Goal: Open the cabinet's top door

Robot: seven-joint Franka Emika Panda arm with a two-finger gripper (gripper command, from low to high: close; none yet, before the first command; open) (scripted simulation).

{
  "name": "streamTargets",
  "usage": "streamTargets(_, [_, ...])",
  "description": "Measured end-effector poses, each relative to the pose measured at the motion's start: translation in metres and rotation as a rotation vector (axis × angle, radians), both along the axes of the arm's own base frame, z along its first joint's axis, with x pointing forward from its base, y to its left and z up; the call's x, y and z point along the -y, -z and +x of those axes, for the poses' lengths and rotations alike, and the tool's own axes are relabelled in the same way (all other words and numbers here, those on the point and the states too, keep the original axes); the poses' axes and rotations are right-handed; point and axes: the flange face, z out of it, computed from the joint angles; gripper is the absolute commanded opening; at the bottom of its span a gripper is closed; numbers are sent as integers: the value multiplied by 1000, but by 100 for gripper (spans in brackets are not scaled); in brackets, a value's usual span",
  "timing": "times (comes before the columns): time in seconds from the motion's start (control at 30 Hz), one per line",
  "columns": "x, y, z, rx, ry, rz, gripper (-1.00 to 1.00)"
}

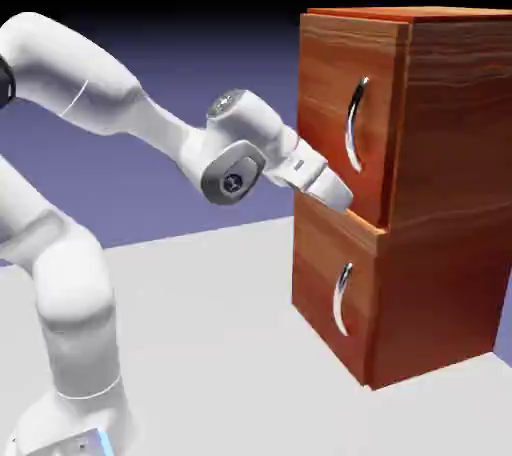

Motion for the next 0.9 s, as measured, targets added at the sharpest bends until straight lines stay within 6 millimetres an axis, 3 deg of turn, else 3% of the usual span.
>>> streamTargets(0.47, [-25,-44,-19,139,-17,-35,0])
streamTargets(0.9, [-27,-66,-42,298,-11,-46,0])
